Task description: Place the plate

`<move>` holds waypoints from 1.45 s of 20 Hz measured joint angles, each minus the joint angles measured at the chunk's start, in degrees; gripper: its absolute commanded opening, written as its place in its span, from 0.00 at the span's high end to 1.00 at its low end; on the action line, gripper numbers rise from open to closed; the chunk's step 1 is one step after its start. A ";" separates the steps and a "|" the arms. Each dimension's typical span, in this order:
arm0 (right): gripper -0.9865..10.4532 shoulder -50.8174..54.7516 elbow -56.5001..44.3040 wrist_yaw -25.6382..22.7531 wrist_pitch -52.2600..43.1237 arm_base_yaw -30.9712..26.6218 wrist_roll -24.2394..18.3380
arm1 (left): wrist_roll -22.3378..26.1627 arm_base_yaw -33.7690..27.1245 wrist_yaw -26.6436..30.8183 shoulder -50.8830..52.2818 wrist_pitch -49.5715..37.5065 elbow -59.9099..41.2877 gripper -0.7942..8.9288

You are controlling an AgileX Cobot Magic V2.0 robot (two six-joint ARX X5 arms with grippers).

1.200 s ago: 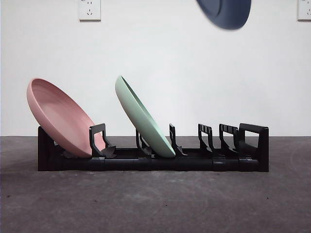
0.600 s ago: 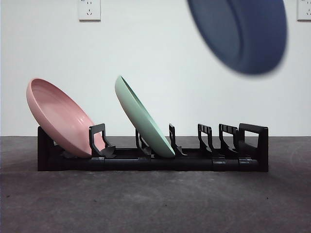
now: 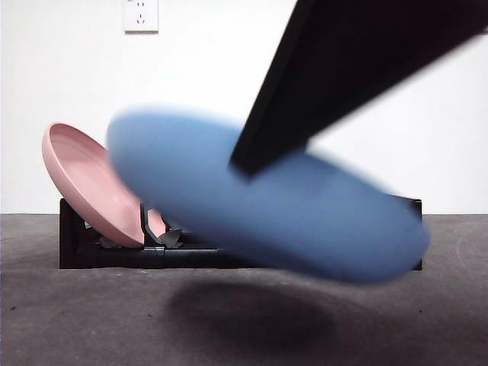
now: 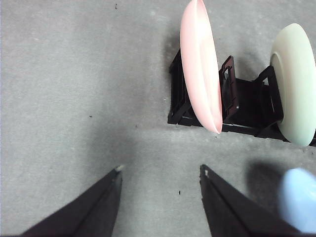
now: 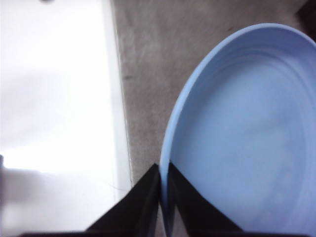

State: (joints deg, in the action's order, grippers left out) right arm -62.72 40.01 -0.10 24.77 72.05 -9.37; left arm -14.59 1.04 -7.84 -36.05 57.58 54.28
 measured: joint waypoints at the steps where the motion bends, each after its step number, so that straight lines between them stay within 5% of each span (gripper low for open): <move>1: 0.90 -1.99 0.00 -1.03 -0.24 0.00 -0.50 | 0.00 0.00 0.00 0.00 0.00 0.00 0.66; 14: 0.89 -16.02 0.00 -5.70 -7.54 -2.73 -4.39 | 0.00 0.00 0.00 0.00 0.04 0.00 0.66; 19: 0.67 -16.61 0.00 -5.75 -7.85 -2.78 -3.74 | 0.17 0.00 0.00 0.02 0.04 0.00 0.66; 24: 0.67 -13.22 6.01 -0.72 -4.31 -2.78 6.95 | 1.09 0.00 0.00 0.00 0.00 0.00 0.66; 29: 0.67 -1.70 15.17 -3.65 -6.16 -9.14 15.02 | 1.07 0.00 0.00 0.02 0.00 0.00 0.66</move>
State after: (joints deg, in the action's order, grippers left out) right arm -64.42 55.18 -3.75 18.61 62.92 5.65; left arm -13.52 1.04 -7.84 -36.03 57.58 54.28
